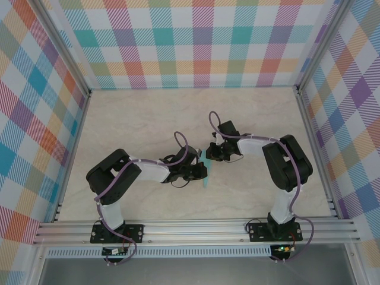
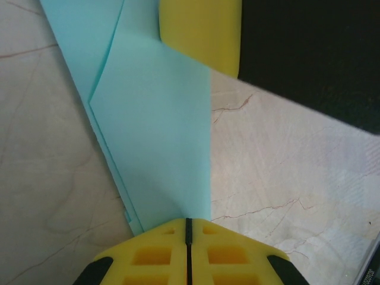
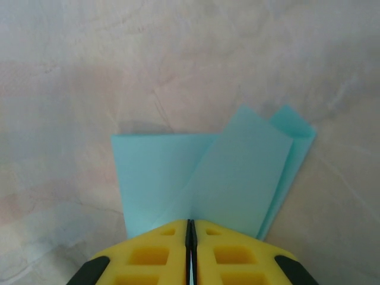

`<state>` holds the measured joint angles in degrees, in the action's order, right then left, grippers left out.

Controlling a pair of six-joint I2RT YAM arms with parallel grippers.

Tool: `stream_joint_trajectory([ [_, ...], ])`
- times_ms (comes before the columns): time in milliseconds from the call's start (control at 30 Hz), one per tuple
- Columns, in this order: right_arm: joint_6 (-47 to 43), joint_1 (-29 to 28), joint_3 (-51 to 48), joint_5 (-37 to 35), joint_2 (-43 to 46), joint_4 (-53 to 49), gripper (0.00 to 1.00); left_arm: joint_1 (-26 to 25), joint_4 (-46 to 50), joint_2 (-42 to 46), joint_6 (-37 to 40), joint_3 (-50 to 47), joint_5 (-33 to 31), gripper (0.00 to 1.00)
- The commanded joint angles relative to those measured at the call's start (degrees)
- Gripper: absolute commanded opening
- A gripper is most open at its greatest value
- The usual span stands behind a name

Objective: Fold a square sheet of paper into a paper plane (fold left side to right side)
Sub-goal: Fold the wing for the fifth time at the center of the table.

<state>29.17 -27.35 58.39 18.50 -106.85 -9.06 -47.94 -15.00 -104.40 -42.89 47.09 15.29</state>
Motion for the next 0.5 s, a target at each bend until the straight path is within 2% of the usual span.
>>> stream_joint_trajectory([
  [0,-1.70,1.37,1.55,-1.54,-1.99,0.53,0.11,-1.21,8.94,-1.87,-0.59,-2.02,-2.01,0.07],
  [467,-4.03,7.00,6.12,-0.97,-6.50,-0.23,0.11,-1.19,9.11,-1.96,-0.59,-2.00,-1.93,0.05],
])
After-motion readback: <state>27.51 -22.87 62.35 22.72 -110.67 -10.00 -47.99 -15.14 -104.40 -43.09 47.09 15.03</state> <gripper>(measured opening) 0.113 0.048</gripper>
